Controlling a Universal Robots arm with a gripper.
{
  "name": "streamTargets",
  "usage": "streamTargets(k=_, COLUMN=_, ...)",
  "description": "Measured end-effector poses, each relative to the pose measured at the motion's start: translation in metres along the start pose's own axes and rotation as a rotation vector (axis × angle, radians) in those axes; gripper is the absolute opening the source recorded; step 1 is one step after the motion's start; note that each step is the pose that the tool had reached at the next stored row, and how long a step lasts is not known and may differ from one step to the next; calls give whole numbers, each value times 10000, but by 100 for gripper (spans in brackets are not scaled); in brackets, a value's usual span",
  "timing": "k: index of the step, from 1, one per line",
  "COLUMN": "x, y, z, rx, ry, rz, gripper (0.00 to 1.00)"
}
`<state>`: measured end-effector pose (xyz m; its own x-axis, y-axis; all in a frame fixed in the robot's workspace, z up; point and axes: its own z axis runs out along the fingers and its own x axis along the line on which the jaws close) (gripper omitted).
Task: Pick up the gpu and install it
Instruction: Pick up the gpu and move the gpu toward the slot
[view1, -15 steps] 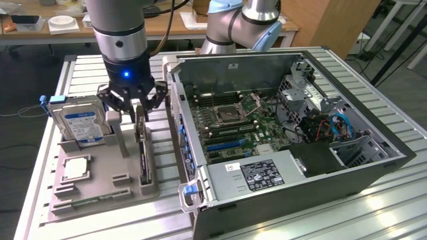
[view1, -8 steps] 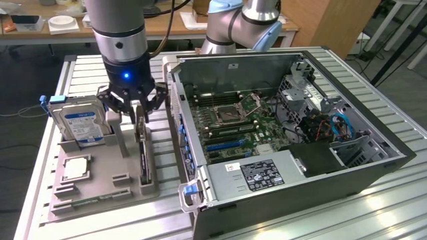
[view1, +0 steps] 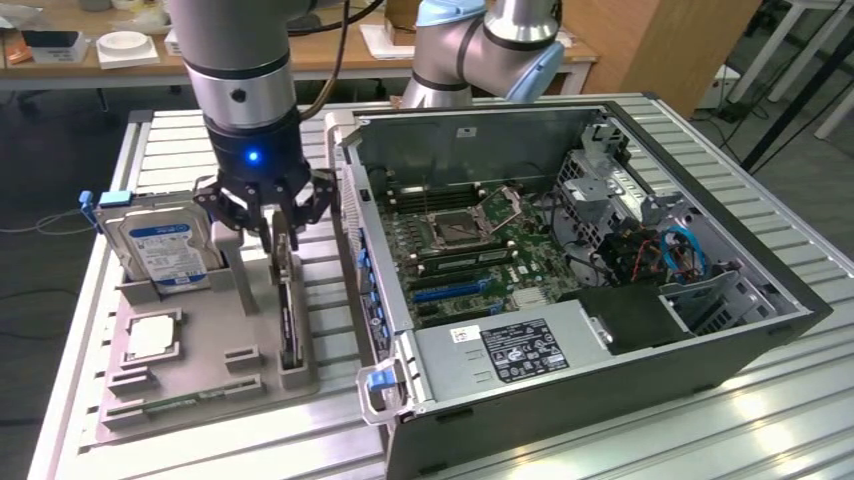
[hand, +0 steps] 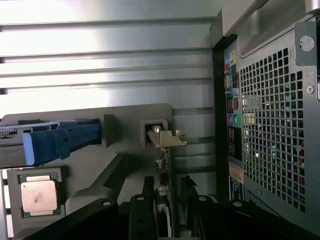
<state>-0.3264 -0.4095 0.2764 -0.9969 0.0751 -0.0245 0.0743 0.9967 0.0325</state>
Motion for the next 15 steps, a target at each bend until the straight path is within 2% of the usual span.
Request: streamTargets(k=15, x=-15, y=-201, z=-6, rx=0, ry=0, rz=-1, gripper=36)
